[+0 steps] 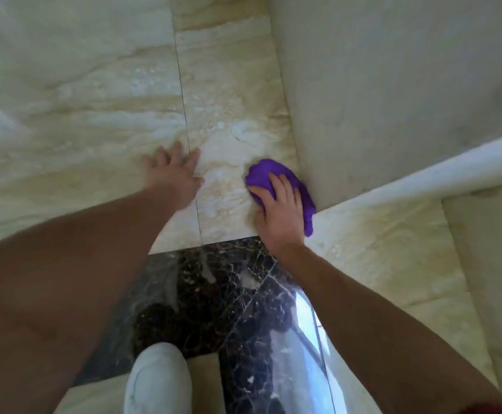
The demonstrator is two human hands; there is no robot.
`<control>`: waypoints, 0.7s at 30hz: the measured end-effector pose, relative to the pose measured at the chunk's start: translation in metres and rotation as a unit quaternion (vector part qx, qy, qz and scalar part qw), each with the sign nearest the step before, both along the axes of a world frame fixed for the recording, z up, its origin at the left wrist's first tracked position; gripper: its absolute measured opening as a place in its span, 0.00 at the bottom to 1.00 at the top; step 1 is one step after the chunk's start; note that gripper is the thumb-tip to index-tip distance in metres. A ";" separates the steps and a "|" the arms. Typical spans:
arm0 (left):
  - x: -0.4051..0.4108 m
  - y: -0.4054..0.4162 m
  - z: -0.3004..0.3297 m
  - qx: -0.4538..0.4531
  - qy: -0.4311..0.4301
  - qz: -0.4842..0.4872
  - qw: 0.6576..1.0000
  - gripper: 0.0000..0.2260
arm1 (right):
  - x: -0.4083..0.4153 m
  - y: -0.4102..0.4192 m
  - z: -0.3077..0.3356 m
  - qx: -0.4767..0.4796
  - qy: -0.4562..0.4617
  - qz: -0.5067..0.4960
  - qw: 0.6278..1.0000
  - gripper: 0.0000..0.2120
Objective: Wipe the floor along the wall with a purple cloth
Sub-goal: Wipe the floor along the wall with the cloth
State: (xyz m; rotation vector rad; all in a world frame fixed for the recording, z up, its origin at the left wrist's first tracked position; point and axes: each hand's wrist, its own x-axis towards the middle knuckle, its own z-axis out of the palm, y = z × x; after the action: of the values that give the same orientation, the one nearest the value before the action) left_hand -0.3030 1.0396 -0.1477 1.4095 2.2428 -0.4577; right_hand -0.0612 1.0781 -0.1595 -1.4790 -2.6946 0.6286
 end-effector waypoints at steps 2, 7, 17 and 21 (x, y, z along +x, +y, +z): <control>0.041 -0.014 0.009 -0.008 0.024 0.012 1.000 0.32 | 0.031 -0.026 0.004 -0.027 0.020 0.034 0.999 0.23; 0.130 -0.085 -0.002 0.041 0.041 -0.036 0.998 0.38 | 0.109 -0.050 0.005 -0.063 0.064 0.101 0.991 0.20; 0.178 -0.059 -0.013 -0.054 -0.068 -0.100 0.991 0.59 | 0.200 0.040 0.001 0.003 0.073 0.073 0.995 0.06; 0.173 -0.056 -0.002 -0.069 -0.065 -0.111 0.989 0.59 | 0.263 0.069 0.007 0.032 0.016 -0.077 0.996 0.08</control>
State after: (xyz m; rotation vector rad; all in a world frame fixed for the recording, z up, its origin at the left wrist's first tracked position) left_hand -0.1296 0.9838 -0.1500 1.5743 1.9233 -0.5636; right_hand 0.2022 1.1471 -0.1527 -1.6243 -2.5208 0.5471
